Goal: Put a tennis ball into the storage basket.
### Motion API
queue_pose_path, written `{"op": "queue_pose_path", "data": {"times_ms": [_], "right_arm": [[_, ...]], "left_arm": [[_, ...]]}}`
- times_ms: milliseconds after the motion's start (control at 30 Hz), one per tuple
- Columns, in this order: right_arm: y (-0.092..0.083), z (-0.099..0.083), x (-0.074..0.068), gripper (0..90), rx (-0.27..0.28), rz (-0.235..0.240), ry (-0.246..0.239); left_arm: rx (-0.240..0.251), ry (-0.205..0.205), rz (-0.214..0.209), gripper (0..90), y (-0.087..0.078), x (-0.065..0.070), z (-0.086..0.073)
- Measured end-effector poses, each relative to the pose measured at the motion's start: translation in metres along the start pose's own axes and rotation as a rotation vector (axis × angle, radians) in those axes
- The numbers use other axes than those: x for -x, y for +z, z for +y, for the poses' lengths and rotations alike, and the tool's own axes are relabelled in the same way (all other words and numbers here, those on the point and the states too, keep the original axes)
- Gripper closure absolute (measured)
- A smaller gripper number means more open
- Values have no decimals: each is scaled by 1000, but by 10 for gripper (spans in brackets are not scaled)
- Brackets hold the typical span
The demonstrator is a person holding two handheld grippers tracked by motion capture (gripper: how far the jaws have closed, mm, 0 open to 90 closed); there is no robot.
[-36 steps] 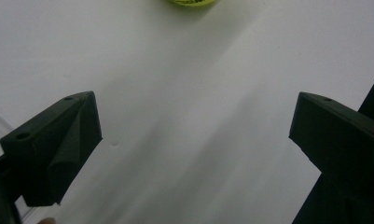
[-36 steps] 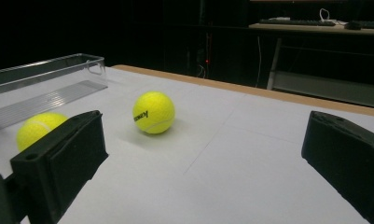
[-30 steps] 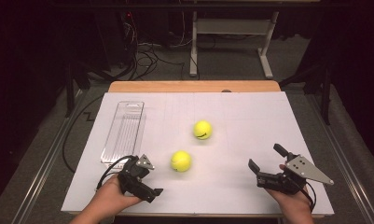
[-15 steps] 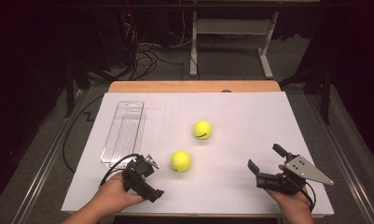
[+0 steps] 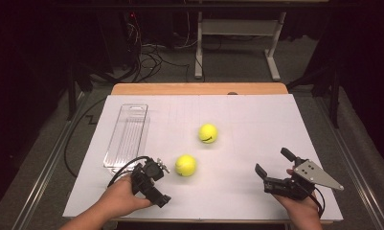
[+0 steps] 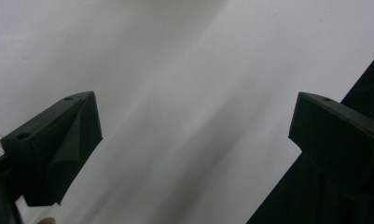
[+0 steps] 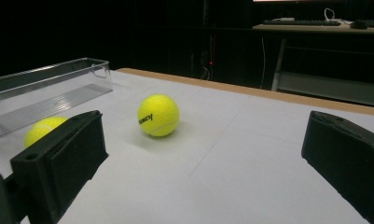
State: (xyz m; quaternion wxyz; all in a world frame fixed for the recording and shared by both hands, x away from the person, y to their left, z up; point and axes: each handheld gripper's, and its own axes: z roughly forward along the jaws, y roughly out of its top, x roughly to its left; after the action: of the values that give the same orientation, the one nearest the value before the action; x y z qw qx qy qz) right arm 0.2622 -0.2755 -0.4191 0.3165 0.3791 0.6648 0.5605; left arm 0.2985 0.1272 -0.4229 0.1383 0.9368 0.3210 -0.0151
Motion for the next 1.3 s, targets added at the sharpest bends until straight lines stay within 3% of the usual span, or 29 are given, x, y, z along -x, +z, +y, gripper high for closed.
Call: {"op": "queue_pose_path", "data": {"times_ms": [467, 933, 1300], "right_arm": [[-2, 1, 1, 1, 6, -5, 4], [-2, 1, 1, 1, 10, -7, 8], [-3, 2, 2, 2, 15, -8, 3]], "left_arm": [[42, -23, -67, 7, 2, 0, 20], [22, -34, -67, 7, 6, 1, 37], [25, -51, -75, 7, 7, -6, 50]]}}
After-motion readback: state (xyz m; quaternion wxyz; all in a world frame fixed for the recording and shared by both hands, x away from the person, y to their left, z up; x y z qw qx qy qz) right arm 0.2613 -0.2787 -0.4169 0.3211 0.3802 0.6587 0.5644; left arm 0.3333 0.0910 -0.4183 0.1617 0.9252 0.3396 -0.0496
